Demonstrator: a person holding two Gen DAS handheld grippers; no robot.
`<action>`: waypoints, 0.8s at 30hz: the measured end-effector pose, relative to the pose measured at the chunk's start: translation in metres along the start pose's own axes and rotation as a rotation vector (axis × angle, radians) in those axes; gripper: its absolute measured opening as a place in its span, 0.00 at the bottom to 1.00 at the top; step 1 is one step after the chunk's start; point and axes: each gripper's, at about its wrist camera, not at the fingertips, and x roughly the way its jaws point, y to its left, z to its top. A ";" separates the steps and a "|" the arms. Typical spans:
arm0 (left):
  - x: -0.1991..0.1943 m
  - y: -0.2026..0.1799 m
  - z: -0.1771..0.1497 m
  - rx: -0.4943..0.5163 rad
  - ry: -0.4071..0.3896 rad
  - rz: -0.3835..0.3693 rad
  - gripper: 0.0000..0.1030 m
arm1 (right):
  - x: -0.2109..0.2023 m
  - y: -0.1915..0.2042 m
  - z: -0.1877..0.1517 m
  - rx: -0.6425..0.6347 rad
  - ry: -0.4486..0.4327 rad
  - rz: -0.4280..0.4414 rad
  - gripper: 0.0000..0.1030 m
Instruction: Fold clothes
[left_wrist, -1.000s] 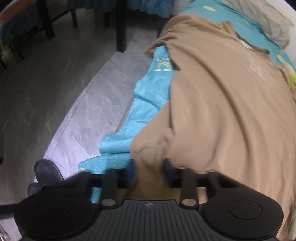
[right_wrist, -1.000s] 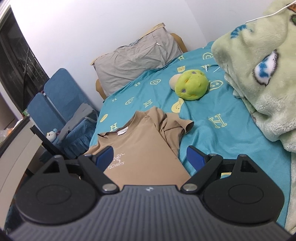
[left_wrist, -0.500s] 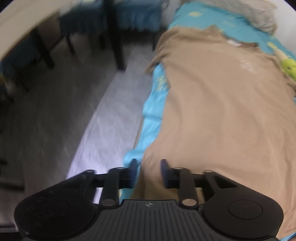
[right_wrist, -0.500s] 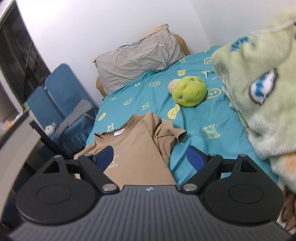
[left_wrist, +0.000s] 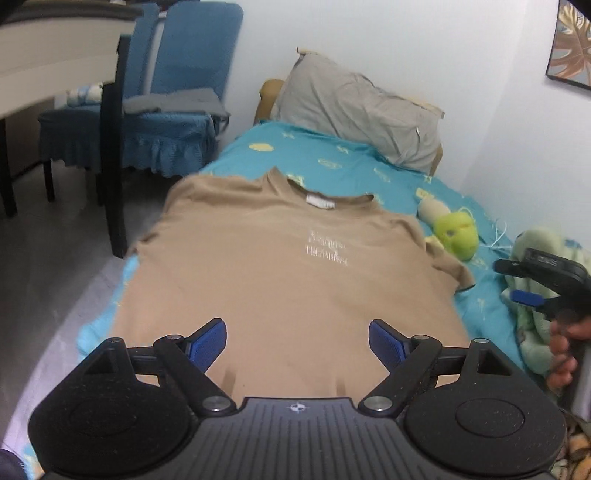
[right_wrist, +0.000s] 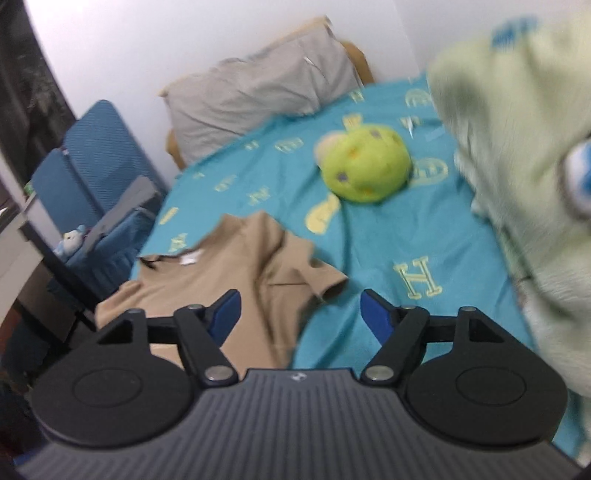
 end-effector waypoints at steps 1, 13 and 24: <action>0.009 0.002 -0.005 0.022 0.004 -0.001 0.84 | 0.012 -0.005 -0.001 0.001 0.003 -0.006 0.71; 0.075 0.038 -0.014 -0.083 0.097 -0.060 0.83 | 0.104 -0.021 0.019 -0.010 -0.023 -0.010 0.08; 0.076 0.047 -0.022 -0.078 0.072 -0.059 0.82 | 0.069 -0.063 0.060 0.170 -0.233 -0.212 0.12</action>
